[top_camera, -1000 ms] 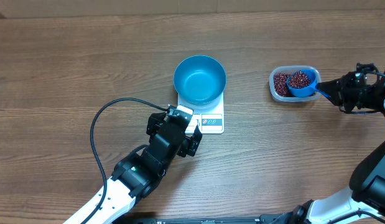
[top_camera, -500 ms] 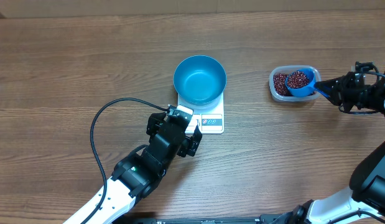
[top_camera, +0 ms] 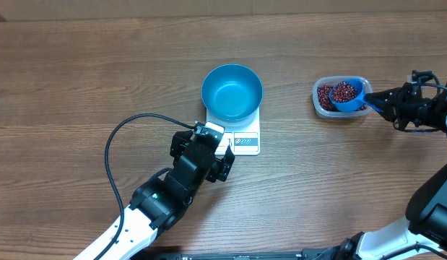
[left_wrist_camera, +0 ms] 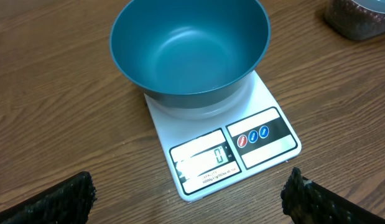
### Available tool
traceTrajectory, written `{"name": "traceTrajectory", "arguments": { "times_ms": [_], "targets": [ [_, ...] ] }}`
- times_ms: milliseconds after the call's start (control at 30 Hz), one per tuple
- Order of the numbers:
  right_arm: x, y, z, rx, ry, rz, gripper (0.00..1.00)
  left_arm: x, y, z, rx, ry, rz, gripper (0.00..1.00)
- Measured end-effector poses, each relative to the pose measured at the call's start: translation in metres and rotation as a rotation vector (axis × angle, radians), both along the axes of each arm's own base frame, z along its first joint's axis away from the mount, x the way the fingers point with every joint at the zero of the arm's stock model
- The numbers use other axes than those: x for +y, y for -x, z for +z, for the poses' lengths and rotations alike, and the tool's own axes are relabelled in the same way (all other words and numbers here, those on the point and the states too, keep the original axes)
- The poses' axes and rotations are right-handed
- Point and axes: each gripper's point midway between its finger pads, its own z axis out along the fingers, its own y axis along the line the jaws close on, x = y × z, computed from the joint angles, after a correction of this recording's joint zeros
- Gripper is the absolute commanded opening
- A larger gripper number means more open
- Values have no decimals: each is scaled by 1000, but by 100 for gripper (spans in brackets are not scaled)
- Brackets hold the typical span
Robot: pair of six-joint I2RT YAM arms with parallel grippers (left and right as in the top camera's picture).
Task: Scoop item into bowl and weigh 150g on scale
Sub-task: 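Lift the bean-filled blue scoop out of the tub with the right gripper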
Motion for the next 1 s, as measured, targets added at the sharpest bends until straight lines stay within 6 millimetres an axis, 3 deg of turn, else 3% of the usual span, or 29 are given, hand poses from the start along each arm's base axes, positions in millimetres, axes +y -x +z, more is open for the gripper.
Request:
{"name": "traceTrajectory", "arguments": {
  "times_ms": [600,1000],
  "targets": [
    [5,-5,11,-58,-48,15,4,0,0,0,0,0,0,100],
    [16,-15,42,-218,-173,63,4,0,0,0,0,0,0,100]
  ]
}}
